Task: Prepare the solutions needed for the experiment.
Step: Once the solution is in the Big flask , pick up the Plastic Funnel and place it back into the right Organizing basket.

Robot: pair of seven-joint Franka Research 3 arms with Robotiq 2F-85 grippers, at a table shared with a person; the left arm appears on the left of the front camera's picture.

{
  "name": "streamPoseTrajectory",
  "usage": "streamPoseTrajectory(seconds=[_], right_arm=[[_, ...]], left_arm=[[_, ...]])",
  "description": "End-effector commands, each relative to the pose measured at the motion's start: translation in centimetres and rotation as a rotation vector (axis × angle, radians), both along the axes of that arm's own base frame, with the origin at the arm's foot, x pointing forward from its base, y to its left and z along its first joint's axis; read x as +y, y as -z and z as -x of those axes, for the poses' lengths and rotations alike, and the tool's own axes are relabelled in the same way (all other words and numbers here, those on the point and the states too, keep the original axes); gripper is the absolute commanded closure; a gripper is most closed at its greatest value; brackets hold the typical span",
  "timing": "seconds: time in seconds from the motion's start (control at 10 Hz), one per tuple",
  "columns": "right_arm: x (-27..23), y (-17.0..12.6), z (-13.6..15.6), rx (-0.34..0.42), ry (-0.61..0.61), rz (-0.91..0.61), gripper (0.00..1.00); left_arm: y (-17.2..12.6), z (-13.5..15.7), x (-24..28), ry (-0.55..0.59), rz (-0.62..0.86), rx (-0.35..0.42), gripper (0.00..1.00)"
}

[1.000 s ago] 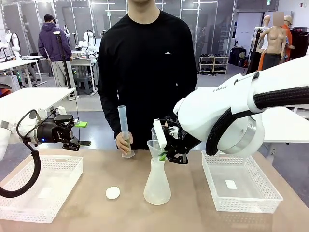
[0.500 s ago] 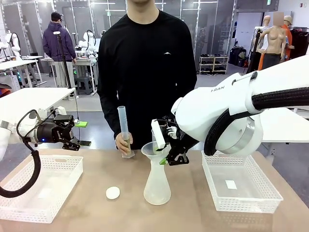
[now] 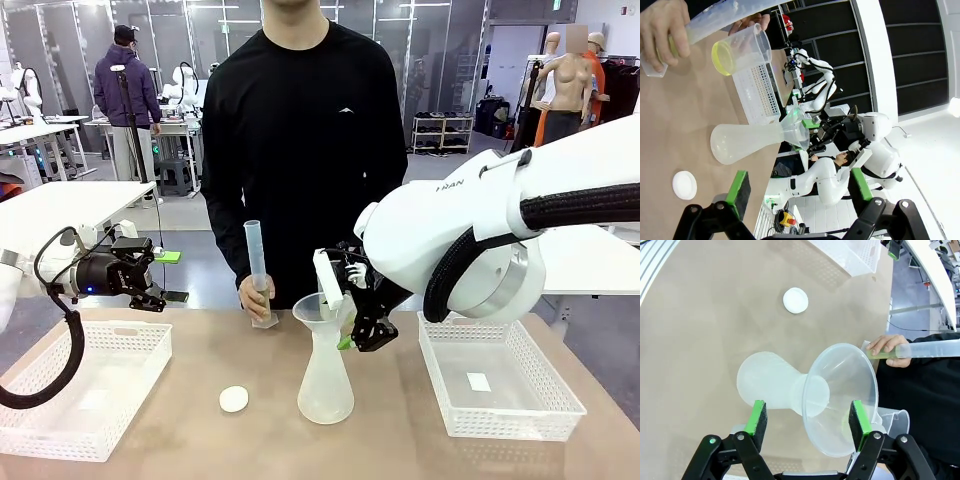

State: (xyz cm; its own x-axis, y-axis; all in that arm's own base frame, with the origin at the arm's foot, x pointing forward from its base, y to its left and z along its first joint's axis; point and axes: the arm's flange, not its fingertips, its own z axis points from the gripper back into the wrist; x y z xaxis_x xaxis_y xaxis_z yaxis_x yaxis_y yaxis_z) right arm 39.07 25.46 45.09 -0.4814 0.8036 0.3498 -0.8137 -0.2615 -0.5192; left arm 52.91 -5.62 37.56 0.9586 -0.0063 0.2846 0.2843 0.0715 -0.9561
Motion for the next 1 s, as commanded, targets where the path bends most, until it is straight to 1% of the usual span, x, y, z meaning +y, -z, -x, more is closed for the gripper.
streamPoseTrajectory(seconds=[0.0,0.5,0.6,0.7,0.8,0.9], right_arm=[[0.1,0.0,0.0,-0.002,0.008,-0.014,0.18],[0.0,-0.1,0.0,-0.001,0.000,0.000,0.18],[1.6,-2.1,2.2,-0.121,-0.019,0.074,0.18],[1.9,-3.8,2.9,-0.179,0.003,0.054,0.18],[1.3,-4.9,3.0,-0.201,0.038,0.018,0.18],[-0.3,-5.8,2.6,-0.163,0.111,-0.001,0.18]], left_arm=[[-0.2,0.1,0.0,0.010,0.010,-0.001,0.00],[-0.2,0.1,0.0,0.010,0.010,-0.001,0.00],[-0.2,0.1,0.0,0.010,0.010,-0.001,0.00],[-0.2,0.1,0.0,0.010,0.010,-0.001,0.00],[-0.2,0.1,0.0,0.010,0.010,-0.001,0.00],[-0.2,0.1,0.0,0.010,0.010,-0.001,0.00]])
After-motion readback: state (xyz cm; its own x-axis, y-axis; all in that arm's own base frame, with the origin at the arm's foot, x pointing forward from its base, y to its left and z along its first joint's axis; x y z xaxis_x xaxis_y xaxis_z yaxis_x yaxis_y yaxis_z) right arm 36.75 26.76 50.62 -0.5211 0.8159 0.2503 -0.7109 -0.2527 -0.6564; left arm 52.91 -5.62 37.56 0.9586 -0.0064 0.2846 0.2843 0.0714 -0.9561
